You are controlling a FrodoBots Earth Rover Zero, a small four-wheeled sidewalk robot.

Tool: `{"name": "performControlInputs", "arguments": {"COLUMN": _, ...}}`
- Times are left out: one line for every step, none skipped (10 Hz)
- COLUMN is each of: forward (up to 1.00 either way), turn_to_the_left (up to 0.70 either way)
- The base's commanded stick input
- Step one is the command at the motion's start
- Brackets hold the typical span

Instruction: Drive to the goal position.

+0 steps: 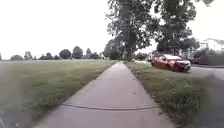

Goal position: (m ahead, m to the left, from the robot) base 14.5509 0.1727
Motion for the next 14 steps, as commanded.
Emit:
{"name": "performControlInputs", "arguments": {"forward": 0.7, "turn_to_the_left": 0.0}}
{"name": "performControlInputs", "arguments": {"forward": 0.7, "turn_to_the_left": 0.0}}
{"name": "performControlInputs", "arguments": {"forward": 0.7, "turn_to_the_left": 0.0}}
{"name": "performControlInputs", "arguments": {"forward": 0.7, "turn_to_the_left": 0.0}}
{"name": "performControlInputs", "arguments": {"forward": 0.7, "turn_to_the_left": 0.0}}
{"name": "performControlInputs", "arguments": {"forward": 0.7, "turn_to_the_left": 0.0}}
{"name": "performControlInputs", "arguments": {"forward": 0.7, "turn_to_the_left": 0.0}}
{"name": "performControlInputs", "arguments": {"forward": 0.7, "turn_to_the_left": 0.0}}
{"name": "performControlInputs", "arguments": {"forward": 0.7, "turn_to_the_left": 0.0}}
{"name": "performControlInputs", "arguments": {"forward": 0.7, "turn_to_the_left": -0.18}}
{"name": "performControlInputs", "arguments": {"forward": 0.7, "turn_to_the_left": -0.35}}
{"name": "performControlInputs", "arguments": {"forward": 0.7, "turn_to_the_left": -0.35}}
{"name": "performControlInputs", "arguments": {"forward": 0.7, "turn_to_the_left": -0.35}}
{"name": "performControlInputs", "arguments": {"forward": 0.7, "turn_to_the_left": -0.11}}
